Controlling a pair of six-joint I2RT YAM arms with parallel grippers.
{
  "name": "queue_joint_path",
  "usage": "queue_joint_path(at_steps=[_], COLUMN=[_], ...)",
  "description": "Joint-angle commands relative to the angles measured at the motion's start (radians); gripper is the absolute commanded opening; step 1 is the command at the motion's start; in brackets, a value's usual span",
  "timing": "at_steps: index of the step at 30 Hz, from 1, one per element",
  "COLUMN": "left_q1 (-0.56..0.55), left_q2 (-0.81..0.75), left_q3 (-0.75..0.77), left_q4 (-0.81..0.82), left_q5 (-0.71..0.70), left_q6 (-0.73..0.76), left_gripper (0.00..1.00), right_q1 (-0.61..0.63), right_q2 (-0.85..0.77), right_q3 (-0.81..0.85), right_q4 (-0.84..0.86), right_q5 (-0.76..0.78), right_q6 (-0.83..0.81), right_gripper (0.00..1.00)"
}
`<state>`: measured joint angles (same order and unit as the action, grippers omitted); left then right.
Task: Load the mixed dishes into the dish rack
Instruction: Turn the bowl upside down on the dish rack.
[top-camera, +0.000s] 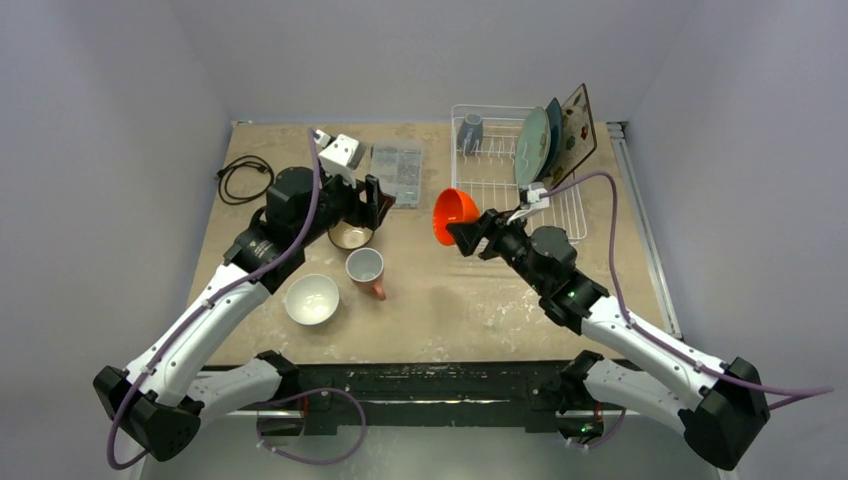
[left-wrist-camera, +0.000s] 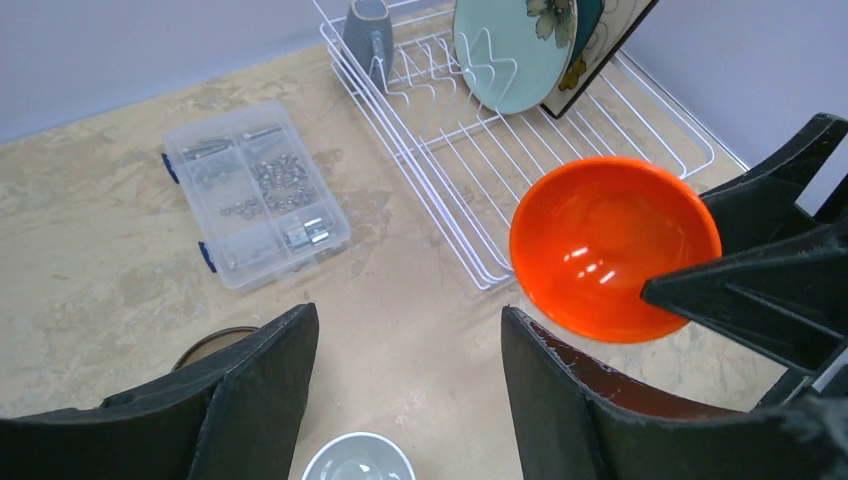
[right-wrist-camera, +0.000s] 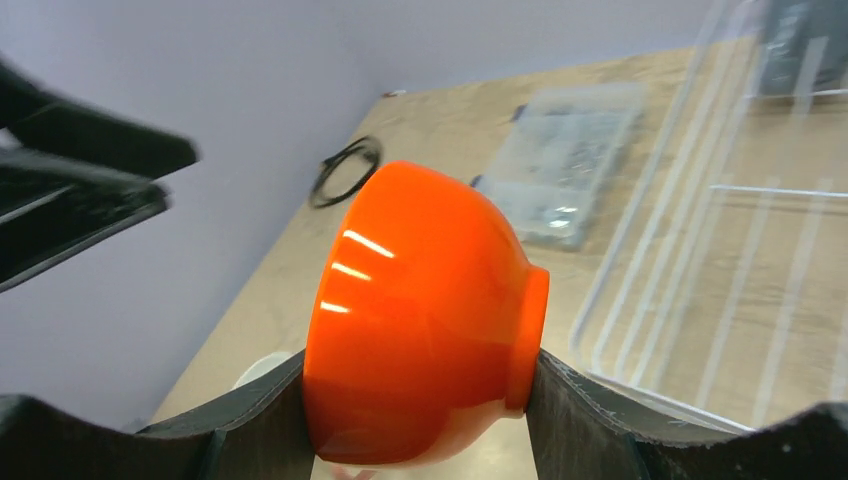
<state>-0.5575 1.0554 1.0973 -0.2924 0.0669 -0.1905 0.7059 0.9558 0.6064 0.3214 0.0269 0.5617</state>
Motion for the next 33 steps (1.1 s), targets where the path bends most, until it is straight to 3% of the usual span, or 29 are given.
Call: queue_joint_path(at_steps=[1, 4, 12, 20, 27, 33], left_q1=[0.0, -0.001, 0.0, -0.001, 0.0, -0.001], left_q2=[-0.027, -0.016, -0.004, 0.004, 0.007, 0.007], left_q3=[-0.014, -0.005, -0.005, -0.003, -0.003, 0.0], left_q4=[0.062, 0.051, 0.051, 0.046, 0.048, 0.043], left_q5=[-0.032, -0.014, -0.01, -0.004, 0.002, 0.005], left_q6=[0.004, 0.0, 0.001, 0.002, 0.002, 0.002], left_gripper=[0.66, 0.66, 0.66, 0.66, 0.66, 0.66], right_q1=[0.001, 0.0, 0.001, -0.003, -0.051, -0.099], right_q2=[-0.07, -0.043, 0.169, 0.345, 0.546, 0.642], right_q3=[0.115, 0.172, 0.374, 0.491, 0.619, 0.624], right_q4=[-0.162, -0.295, -0.577, -0.698, -0.889, -0.915], right_q5=[0.365, 0.548, 0.854, 1.011, 1.087, 1.12], right_q6=[-0.047, -0.08, -0.212, -0.265, -0.177, -0.13], right_gripper=[0.0, 0.0, 0.0, 0.0, 0.0, 0.0])
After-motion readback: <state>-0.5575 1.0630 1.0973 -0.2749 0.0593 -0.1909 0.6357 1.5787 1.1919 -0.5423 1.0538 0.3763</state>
